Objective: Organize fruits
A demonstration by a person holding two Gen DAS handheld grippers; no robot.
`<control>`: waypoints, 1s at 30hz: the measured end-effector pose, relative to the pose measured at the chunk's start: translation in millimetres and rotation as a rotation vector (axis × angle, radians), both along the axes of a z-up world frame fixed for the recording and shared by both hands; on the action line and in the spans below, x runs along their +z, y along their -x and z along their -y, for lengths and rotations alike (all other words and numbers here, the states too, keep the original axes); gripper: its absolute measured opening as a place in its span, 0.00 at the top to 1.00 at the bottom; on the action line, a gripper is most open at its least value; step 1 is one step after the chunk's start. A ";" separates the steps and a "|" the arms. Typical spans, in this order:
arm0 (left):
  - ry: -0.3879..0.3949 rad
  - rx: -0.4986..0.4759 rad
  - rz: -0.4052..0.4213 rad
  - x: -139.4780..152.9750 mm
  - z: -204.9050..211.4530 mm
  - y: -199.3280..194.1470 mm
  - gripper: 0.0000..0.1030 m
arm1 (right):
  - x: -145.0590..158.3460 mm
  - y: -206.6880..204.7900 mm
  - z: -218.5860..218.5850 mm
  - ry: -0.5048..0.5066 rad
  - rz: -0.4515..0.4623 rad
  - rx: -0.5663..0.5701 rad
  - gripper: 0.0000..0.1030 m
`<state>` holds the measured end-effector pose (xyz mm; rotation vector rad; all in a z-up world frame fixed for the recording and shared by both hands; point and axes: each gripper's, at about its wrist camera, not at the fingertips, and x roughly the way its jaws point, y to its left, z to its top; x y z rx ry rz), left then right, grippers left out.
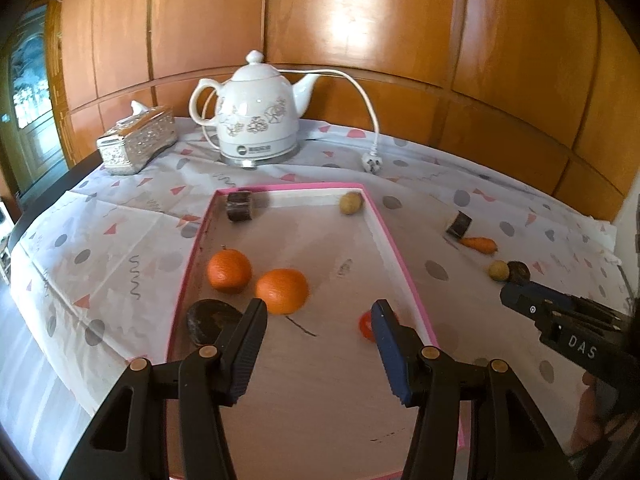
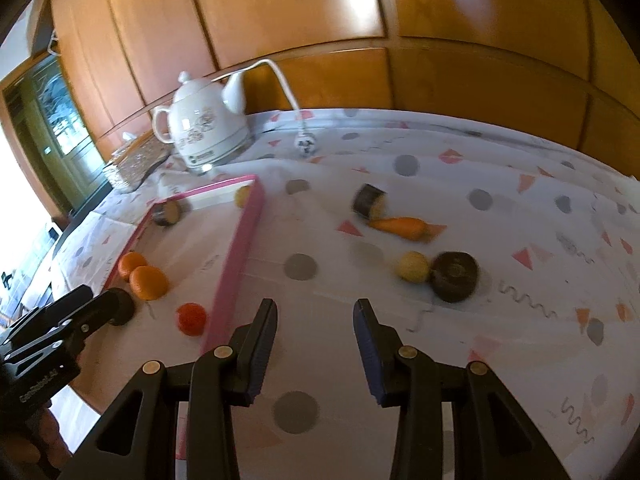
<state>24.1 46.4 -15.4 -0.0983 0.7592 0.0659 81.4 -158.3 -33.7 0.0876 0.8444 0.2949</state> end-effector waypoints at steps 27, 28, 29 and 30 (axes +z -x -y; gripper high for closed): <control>0.000 -0.181 -0.042 -3.5 58.9 -20.6 0.45 | -33.7 -52.7 59.6 0.171 -0.043 -0.156 0.53; 0.001 -0.182 -0.043 -3.6 60.0 -21.5 0.45 | -35.4 -55.0 59.7 0.177 -0.045 -0.153 0.53; 0.000 -0.186 -0.042 -3.5 61.4 -22.4 0.45 | -37.0 -57.1 59.3 0.179 -0.046 -0.147 0.53; 0.000 -0.191 -0.042 -3.2 63.0 -23.3 0.45 | -39.0 -60.0 58.3 0.182 -0.052 -0.136 0.53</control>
